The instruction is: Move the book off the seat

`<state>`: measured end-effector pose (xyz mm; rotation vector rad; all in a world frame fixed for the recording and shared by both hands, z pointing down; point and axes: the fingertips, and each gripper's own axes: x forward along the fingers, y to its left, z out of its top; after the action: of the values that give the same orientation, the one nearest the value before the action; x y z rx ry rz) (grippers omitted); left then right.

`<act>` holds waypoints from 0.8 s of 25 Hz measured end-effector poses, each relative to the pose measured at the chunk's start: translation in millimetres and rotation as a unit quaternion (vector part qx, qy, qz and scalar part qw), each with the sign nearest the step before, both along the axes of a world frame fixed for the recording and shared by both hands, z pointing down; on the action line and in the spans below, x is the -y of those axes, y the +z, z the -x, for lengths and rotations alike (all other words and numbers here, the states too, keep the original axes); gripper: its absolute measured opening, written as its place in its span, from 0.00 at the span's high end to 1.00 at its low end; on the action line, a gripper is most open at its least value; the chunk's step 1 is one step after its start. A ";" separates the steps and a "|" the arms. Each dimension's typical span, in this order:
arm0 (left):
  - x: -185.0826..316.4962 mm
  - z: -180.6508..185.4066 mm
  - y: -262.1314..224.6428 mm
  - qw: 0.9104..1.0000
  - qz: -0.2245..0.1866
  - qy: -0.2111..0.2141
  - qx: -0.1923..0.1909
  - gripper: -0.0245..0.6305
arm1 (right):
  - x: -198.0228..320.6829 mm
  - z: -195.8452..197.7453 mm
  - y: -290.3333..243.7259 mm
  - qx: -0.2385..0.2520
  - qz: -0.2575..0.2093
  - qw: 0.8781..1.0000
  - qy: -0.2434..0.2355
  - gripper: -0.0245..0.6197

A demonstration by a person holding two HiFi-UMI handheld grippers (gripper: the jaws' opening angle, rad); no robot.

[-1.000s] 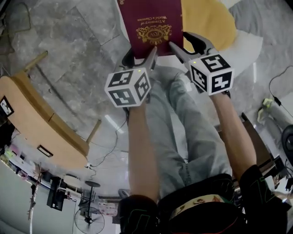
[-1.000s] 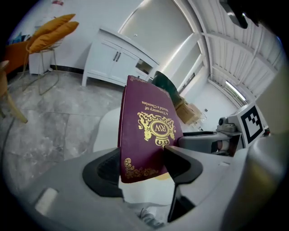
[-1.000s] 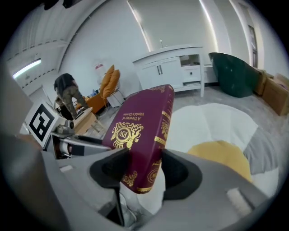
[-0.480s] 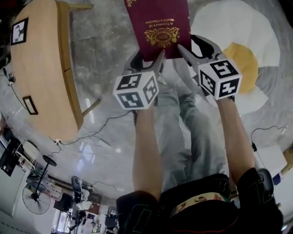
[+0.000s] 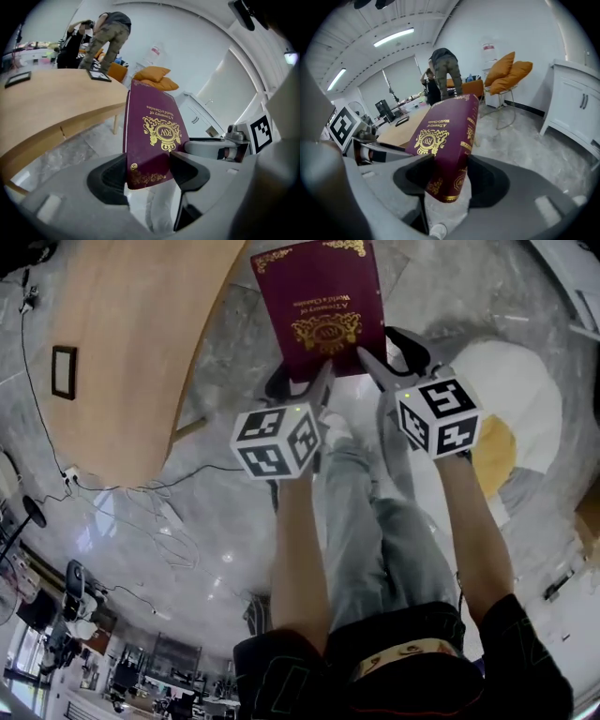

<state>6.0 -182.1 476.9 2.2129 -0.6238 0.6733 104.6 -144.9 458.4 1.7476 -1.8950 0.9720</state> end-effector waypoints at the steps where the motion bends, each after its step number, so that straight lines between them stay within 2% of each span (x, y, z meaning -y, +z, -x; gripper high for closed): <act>1: 7.8 7.4 -1.0 1.000 -0.002 -0.012 0.001 0.53 | 10.2 6.4 -0.6 0.001 -0.001 1.000 -0.013 0.62; 6: 68.6 71.3 -2.5 0.996 0.000 -0.090 0.006 0.53 | 87.0 65.9 -0.8 0.005 -0.001 0.996 -0.088 0.62; 9: 110.3 111.4 -5.9 0.990 -0.003 -0.142 0.005 0.53 | 139.4 104.8 -4.8 0.003 -0.005 0.990 -0.140 0.62; 12: 134.8 133.1 -8.7 0.983 -0.004 -0.181 0.008 0.53 | 172.1 126.0 -6.8 0.007 -0.007 0.984 -0.176 0.62; 20: 215.5 204.1 15.2 0.954 0.010 -0.298 0.033 0.53 | 277.5 198.7 23.5 0.037 0.005 0.958 -0.285 0.62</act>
<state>-198.1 -397.6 492.1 1.8393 -1.2412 0.4295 -94.1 -422.3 481.8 1.0558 -2.2448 0.8209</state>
